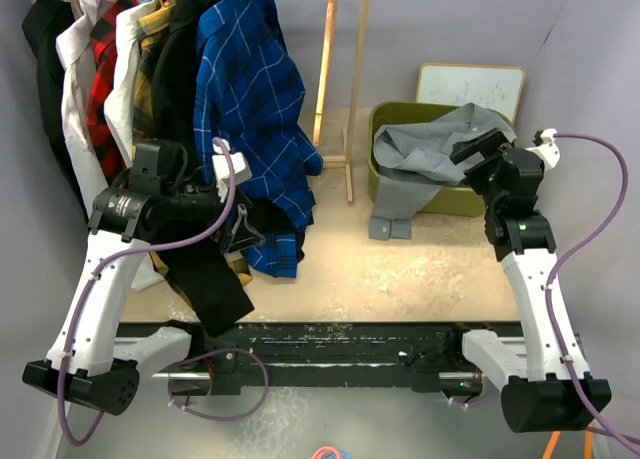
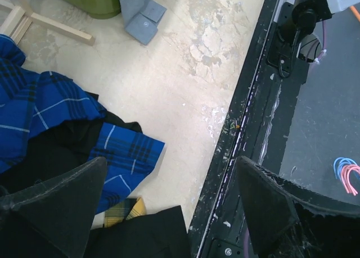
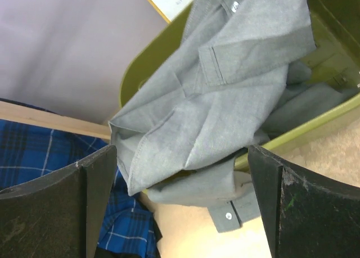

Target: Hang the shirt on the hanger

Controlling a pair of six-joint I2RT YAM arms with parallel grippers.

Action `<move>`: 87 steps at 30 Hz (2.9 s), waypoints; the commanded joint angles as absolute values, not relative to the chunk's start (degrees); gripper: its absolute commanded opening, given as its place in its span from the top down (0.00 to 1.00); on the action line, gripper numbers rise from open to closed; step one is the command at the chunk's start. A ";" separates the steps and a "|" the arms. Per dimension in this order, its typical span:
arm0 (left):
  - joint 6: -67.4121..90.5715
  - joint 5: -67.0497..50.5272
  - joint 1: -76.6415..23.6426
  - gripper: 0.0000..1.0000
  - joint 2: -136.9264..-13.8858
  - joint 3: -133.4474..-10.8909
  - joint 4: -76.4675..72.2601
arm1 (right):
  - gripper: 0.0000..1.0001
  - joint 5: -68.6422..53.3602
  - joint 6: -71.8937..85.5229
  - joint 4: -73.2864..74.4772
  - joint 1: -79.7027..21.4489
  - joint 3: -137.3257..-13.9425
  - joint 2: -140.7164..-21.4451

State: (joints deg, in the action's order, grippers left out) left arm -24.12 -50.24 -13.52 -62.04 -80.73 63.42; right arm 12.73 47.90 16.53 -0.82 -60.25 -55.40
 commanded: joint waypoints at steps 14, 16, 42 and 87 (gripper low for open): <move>-32.65 -52.42 -11.34 0.01 -65.26 -79.63 64.97 | 0.00 28.14 45.15 25.04 -0.96 -70.56 -67.60; -32.32 -52.51 -10.72 0.01 -64.75 -79.02 64.50 | 0.00 28.82 45.40 23.01 -0.96 -69.07 -66.77; -33.40 -49.54 -10.28 0.01 -64.21 -75.41 62.47 | 0.57 16.45 46.40 20.16 -1.01 -79.60 -93.06; -43.93 -58.44 -5.37 0.01 -67.90 -79.70 75.70 | 1.00 -41.37 42.77 -37.82 -19.68 -61.96 -65.63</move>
State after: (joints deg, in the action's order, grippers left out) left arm -38.39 -58.33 -4.27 -66.87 -80.90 72.18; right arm -47.53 46.24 -37.93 -20.84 -71.77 -68.36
